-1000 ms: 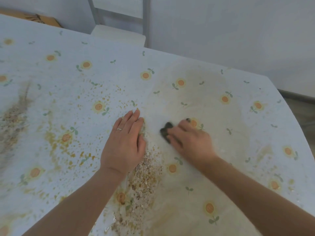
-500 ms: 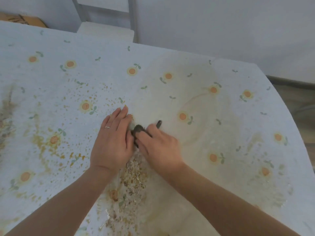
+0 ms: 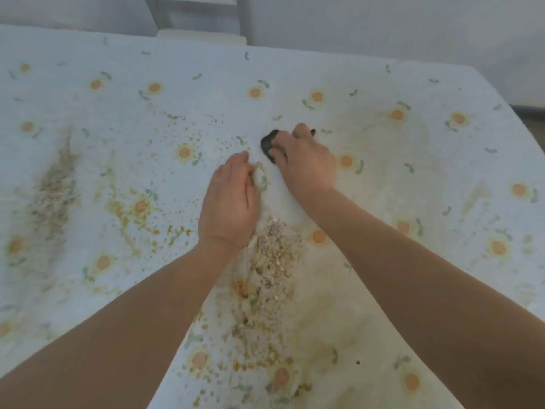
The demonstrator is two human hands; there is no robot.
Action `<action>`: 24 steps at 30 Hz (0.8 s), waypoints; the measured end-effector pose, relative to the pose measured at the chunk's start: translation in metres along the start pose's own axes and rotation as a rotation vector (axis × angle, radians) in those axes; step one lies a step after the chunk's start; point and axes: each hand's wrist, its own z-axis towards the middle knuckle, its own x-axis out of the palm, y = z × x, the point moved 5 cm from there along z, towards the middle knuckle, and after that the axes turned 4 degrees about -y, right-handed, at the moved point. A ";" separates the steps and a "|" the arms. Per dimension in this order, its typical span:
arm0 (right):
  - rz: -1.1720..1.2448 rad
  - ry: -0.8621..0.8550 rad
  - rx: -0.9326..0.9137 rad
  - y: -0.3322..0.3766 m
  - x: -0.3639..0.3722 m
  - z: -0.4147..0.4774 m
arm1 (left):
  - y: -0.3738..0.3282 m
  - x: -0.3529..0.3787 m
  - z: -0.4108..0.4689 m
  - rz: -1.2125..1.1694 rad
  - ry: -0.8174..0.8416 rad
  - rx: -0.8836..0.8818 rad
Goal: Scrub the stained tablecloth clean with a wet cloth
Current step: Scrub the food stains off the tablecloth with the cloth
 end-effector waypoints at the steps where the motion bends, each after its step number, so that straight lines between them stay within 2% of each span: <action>1: 0.010 0.017 -0.036 0.013 0.000 -0.026 | 0.001 -0.008 -0.003 -0.075 -0.033 -0.055; 3: 0.058 0.056 -0.114 0.025 -0.007 -0.084 | -0.001 -0.017 -0.009 -0.135 -0.013 -0.048; 6: 0.081 0.091 -0.228 0.017 -0.020 -0.143 | 0.009 -0.029 -0.025 0.061 0.144 0.128; 7: 0.054 0.103 -0.255 0.009 -0.024 -0.145 | 0.022 -0.040 -0.037 0.146 0.184 0.137; 9: -0.001 0.109 -0.125 -0.017 -0.033 -0.125 | 0.052 -0.061 -0.061 0.271 0.231 0.107; 12: -0.042 -0.051 0.274 -0.052 -0.040 -0.072 | 0.095 -0.079 -0.095 0.380 0.259 0.127; 14: -0.057 -0.094 0.380 -0.039 -0.037 -0.061 | 0.108 -0.078 -0.104 0.388 0.243 0.153; 16: -0.056 -0.057 0.290 0.001 -0.023 -0.077 | 0.110 -0.074 -0.096 0.335 0.202 0.123; 20: 0.106 0.165 -0.069 0.087 0.001 -0.170 | 0.110 -0.072 -0.096 0.332 0.180 0.116; 22: 0.127 0.208 -0.186 0.086 -0.007 -0.188 | 0.109 -0.074 -0.096 0.320 0.182 0.113; 24: 0.096 0.165 -0.219 0.057 -0.019 -0.169 | 0.108 -0.074 -0.094 0.324 0.184 0.107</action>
